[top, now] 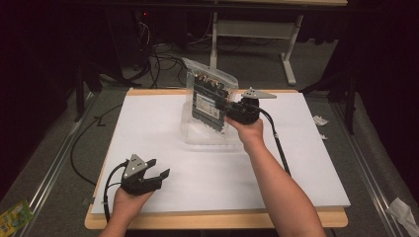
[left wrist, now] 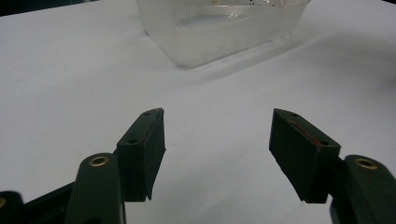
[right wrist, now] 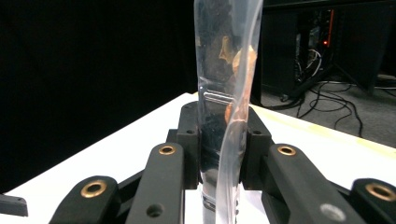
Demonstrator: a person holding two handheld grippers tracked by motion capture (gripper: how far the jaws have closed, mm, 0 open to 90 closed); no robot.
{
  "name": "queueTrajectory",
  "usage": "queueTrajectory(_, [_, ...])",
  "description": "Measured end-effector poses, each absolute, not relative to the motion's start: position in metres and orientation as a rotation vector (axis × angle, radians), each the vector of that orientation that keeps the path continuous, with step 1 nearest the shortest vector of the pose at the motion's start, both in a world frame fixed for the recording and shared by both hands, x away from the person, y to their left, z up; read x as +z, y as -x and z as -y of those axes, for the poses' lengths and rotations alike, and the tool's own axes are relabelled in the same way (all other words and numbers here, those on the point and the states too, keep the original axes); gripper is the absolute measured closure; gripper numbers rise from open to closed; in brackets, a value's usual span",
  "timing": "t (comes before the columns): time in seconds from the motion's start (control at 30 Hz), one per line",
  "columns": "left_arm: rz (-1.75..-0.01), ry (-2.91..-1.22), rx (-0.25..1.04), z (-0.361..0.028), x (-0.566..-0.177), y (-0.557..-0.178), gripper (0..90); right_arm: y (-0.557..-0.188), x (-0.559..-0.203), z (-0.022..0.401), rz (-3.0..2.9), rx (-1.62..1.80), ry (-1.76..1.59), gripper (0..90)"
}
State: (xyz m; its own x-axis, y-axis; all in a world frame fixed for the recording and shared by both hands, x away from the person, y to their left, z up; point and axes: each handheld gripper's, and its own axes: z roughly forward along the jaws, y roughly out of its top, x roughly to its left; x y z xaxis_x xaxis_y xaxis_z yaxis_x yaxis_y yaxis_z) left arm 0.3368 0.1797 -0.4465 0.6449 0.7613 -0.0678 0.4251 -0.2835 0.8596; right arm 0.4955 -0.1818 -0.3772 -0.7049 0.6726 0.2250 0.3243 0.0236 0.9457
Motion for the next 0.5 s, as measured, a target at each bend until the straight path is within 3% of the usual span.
queueTrajectory(0.5, [-0.929,-1.923,0.444,-0.178,-0.447,-0.336,36.3,-0.504,-0.386,0.169,-1.989,1.603,-1.120,75.3])
